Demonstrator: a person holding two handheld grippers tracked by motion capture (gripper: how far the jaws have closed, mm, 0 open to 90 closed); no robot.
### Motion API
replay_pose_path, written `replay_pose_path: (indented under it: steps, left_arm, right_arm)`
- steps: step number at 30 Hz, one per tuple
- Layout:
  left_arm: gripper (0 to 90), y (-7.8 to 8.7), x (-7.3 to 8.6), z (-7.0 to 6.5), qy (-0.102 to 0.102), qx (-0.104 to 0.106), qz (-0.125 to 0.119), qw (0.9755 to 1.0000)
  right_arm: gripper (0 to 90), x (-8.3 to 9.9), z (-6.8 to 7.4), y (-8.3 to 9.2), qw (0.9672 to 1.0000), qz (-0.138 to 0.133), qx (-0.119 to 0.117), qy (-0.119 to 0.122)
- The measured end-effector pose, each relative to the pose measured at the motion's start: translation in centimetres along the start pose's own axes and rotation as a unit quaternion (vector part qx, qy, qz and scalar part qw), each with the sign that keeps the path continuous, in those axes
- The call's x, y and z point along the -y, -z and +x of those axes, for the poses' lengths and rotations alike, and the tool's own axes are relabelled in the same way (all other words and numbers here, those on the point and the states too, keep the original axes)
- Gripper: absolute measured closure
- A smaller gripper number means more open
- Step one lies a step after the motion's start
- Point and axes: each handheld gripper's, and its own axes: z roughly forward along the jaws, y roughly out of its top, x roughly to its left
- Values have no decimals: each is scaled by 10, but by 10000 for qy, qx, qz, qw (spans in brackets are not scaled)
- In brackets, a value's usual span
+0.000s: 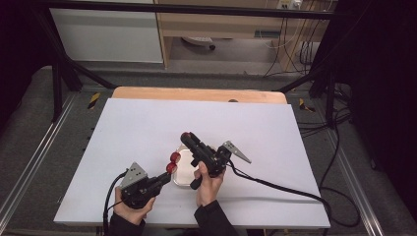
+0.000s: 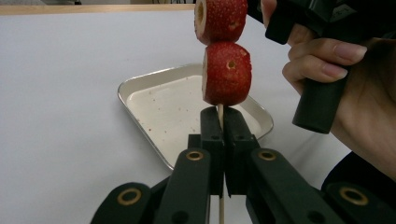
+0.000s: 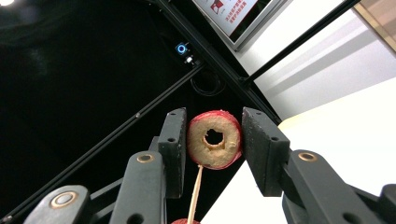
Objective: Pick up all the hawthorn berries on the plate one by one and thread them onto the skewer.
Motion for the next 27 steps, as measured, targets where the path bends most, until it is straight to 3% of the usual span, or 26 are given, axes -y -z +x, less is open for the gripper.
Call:
replay_pose_path:
  steps: [16,22,27]
  left_arm:
    - [881,-3,0,1,206,-44,57,9998]
    - [883,-4,0,0,203,-58,83,9997]
    - [882,-6,0,3,172,-82,77,9998]
  right_arm:
    - [620,12,-1,2,9994,311,-92,153]
    - [622,19,1,5,9987,436,-112,257]
    - [614,15,1,5,9972,618,-4,412]
